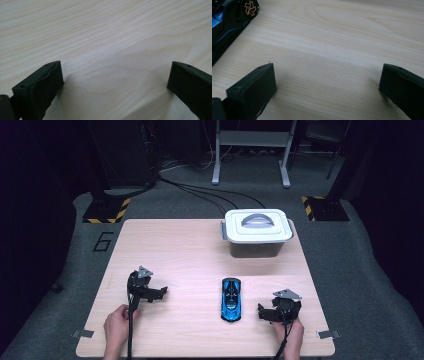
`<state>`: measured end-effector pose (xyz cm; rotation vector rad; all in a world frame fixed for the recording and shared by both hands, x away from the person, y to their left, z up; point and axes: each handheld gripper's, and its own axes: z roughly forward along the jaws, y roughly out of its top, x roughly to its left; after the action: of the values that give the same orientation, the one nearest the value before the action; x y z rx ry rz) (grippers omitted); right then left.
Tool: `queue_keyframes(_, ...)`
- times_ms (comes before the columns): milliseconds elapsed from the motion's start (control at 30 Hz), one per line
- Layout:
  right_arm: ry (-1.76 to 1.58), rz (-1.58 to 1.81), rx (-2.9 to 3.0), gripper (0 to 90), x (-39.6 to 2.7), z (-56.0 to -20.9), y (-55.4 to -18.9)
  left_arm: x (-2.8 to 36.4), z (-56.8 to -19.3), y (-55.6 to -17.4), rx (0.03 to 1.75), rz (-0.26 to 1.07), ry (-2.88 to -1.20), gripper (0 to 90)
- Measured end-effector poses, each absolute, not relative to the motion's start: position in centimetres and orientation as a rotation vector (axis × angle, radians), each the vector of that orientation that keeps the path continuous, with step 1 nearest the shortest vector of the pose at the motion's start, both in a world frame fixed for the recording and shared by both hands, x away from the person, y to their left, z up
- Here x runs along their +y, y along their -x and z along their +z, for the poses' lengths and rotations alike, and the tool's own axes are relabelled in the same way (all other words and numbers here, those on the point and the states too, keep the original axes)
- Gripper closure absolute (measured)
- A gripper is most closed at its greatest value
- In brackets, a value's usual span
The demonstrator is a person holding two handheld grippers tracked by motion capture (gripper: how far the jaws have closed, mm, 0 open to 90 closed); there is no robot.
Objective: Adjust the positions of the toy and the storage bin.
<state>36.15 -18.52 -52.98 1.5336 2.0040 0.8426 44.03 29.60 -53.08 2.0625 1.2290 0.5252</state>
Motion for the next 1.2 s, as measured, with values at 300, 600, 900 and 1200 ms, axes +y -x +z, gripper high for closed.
queue_keyframes(300,-1.532,0.844,2.002,0.0,-18.54,-53.01,-36.18,29.53,-53.09,-43.87,1.235,0.524,-2.06,0.0)
queue_keyframes(600,-1.544,0.837,1.998,0.0,-18.48,-52.98,-36.15,29.55,-53.09,-43.87,1.23,0.527,-2.063,0.0)
queue_keyframes(900,-1.571,0.826,2.001,0.0,-18.42,-52.82,-36.29,29.54,-53.09,-43.86,1.229,0.527,-2.063,0.0)
queue_keyframes(1200,-1.644,0.881,1.978,0.0,-18.46,-52.49,-36.33,29.55,-53.08,-43.86,1.23,0.526,-2.063,0.0)
